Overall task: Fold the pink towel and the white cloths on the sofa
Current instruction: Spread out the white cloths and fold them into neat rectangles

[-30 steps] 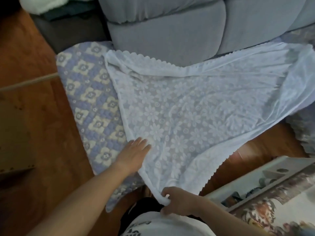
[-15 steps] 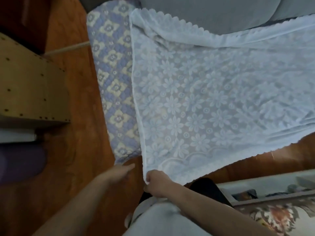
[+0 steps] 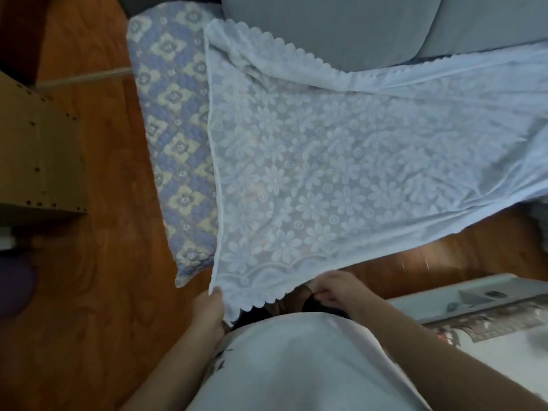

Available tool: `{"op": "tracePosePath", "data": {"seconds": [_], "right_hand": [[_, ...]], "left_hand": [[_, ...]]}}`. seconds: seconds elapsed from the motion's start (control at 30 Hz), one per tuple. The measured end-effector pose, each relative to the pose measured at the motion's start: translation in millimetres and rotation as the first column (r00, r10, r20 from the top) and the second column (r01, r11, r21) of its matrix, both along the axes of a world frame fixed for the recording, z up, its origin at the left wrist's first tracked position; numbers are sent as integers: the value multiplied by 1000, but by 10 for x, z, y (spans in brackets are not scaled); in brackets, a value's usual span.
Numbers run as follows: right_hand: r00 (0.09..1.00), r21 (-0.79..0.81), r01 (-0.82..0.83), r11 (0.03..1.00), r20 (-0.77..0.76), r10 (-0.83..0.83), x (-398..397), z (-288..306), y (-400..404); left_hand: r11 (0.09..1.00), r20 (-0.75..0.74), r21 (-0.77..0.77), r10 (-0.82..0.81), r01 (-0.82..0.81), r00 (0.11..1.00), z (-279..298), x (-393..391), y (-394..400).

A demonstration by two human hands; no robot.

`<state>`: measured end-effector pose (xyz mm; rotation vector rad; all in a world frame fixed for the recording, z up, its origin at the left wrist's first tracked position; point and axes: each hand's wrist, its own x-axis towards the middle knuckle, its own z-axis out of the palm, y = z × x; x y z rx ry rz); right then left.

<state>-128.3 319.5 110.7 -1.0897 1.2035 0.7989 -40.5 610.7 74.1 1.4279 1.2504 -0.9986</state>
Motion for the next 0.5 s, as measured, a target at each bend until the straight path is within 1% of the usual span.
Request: {"op": "tracePosePath", "data": {"seconds": [0.03, 0.07, 0.1, 0.13, 0.17, 0.27, 0.3, 0.37, 0.4, 0.43, 0.5], "right_hand": [[986, -163, 125, 979, -92, -141, -75, -20, -153], [951, -266, 233, 935, -139, -277, -142, -35, -292], [910, -313, 329, 891, -148, -388, -180, -51, -385], [866, -295, 427, 855, -141, -480, -205, -59, -443], [824, -226, 515, 827, -135, -550, -211, -57, -460], [733, -45, 665, 745, -150, -664, -19, -88, -408], [687, 23, 721, 693, -161, -709, 69, -150, -404], [543, 182, 838, 514, -194, -817, 241, -222, -418], [482, 179, 874, 451, -208, -851, 292, -255, -478], [462, 132, 886, 444, -201, -864, 340, -240, -557], [478, 20, 875, 483, -194, -857, 373, -274, -791]], "left_hand": [[991, 26, 102, -88, 85, 996, 161, -1, -108], [997, 60, 53, -65, 62, 996, 196, 24, -131], [998, 122, 48, -49, 44, 991, 273, 89, -160], [997, 152, 41, -65, 59, 986, 309, 132, -178], [997, 199, 18, -72, 70, 977, 364, 171, -192], [989, 289, 8, -141, 145, 947, 769, 333, -275], [982, 345, -14, -172, 188, 923, 910, 353, -283], [959, 394, -53, -237, 280, 888, 1158, 405, -277], [944, 383, -62, -276, 323, 881, 1217, 416, -241], [936, 355, -74, -298, 345, 886, 1250, 412, -204], [942, 317, -54, -297, 330, 901, 1292, 380, -158]]}}
